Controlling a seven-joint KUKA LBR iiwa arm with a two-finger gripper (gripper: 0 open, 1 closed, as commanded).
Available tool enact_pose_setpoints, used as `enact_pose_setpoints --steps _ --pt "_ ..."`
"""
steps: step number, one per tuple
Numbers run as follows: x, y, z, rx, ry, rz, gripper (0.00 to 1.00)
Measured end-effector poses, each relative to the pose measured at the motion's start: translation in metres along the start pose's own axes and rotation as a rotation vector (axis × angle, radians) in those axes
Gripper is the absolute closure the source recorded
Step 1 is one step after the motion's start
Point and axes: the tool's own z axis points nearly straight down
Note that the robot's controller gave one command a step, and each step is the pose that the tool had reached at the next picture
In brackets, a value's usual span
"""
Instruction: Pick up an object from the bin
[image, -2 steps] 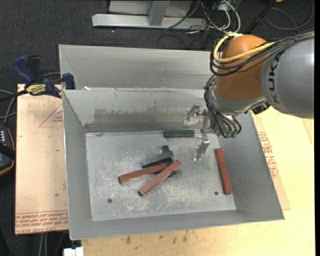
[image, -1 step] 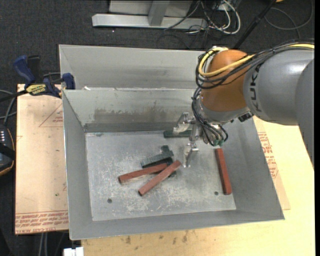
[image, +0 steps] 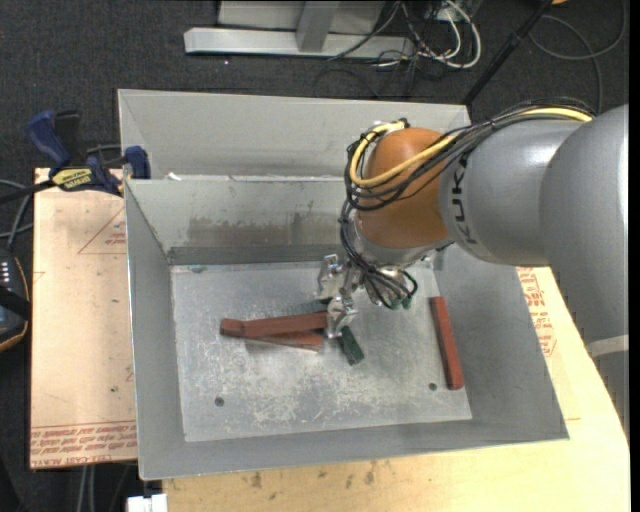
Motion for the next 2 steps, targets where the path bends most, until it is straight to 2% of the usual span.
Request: enact_pose_setpoints --steps 1,2 --pt "0.001 0.0 0.001 0.0 0.004 0.0 1.0" --pt "0.007 -0.001 -0.018 0.0 0.02 -0.014 1.0"
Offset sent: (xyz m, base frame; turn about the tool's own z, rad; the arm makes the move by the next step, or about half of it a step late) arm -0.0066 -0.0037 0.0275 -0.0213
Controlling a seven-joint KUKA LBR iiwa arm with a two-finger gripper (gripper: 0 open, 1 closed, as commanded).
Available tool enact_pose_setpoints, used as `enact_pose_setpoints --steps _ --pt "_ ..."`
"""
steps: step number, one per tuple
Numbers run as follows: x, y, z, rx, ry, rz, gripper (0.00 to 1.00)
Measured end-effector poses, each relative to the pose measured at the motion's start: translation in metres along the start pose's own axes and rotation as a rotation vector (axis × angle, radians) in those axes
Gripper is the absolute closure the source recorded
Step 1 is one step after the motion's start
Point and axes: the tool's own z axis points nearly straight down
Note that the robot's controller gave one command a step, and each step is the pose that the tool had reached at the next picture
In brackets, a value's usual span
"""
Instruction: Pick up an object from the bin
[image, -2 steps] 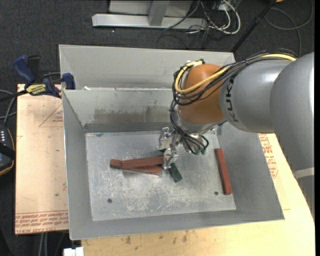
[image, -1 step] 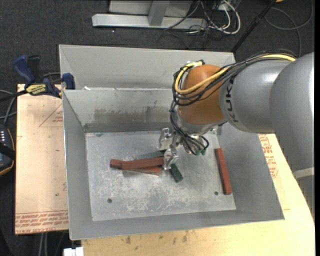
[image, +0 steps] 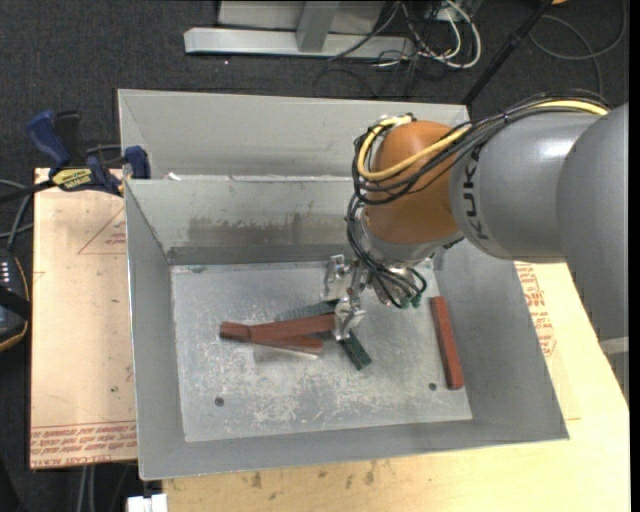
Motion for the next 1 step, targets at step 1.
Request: enact_pose_setpoints --steps 1 --pt "-0.0035 -0.0031 -0.0947 0.001 -0.002 0.011 1.0"
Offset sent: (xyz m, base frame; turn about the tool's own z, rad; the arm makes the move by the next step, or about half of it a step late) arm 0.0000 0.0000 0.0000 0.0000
